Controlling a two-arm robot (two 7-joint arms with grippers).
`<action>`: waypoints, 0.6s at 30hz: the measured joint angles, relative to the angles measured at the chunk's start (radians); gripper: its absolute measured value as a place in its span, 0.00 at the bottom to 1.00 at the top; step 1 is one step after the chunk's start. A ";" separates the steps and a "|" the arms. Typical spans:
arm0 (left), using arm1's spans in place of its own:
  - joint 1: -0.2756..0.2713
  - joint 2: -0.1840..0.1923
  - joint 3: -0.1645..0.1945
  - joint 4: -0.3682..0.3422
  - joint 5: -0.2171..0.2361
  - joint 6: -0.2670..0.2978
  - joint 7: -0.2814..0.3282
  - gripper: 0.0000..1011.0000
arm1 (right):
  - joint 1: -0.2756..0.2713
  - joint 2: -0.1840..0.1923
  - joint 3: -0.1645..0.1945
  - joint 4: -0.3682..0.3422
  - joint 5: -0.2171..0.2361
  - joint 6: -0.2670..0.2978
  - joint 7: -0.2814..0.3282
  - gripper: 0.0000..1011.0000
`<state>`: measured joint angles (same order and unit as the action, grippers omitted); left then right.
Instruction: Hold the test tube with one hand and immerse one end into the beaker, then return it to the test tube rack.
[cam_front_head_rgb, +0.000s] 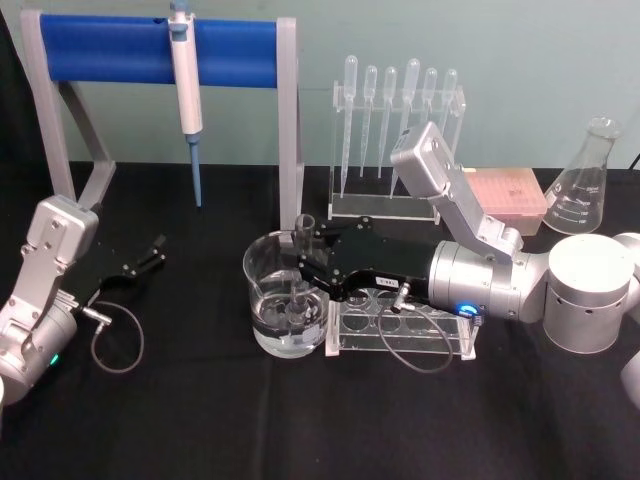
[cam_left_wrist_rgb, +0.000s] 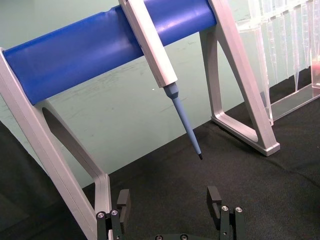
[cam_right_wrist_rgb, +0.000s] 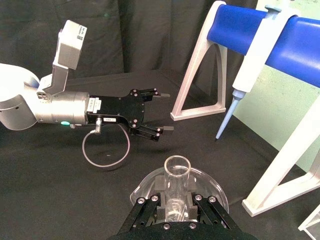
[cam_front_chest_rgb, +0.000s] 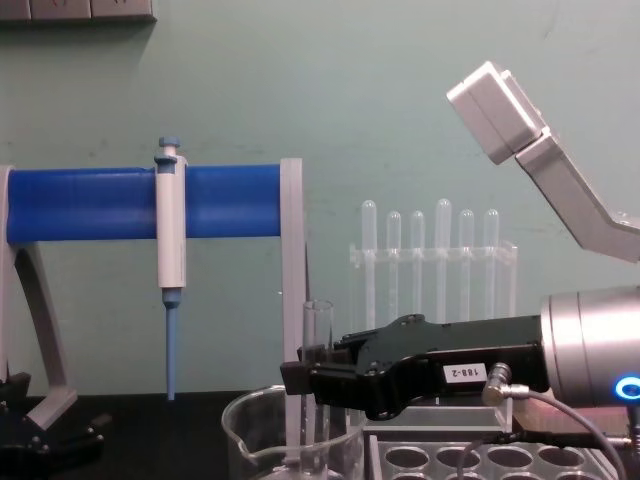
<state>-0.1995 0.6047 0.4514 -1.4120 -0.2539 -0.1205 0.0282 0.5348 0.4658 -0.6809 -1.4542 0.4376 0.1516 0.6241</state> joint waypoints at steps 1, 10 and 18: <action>0.000 0.000 0.000 0.000 0.000 0.000 0.000 0.99 | 0.000 0.000 0.000 0.000 0.000 0.000 0.000 0.22; 0.000 0.000 0.000 0.000 0.000 0.000 0.000 0.99 | 0.000 0.000 0.000 0.000 0.000 0.000 0.000 0.22; 0.000 0.000 0.000 0.000 0.000 0.000 0.000 0.99 | 0.000 0.000 0.000 0.000 0.000 0.000 0.000 0.22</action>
<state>-0.1995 0.6047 0.4514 -1.4120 -0.2539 -0.1205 0.0283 0.5349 0.4658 -0.6808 -1.4542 0.4376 0.1517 0.6241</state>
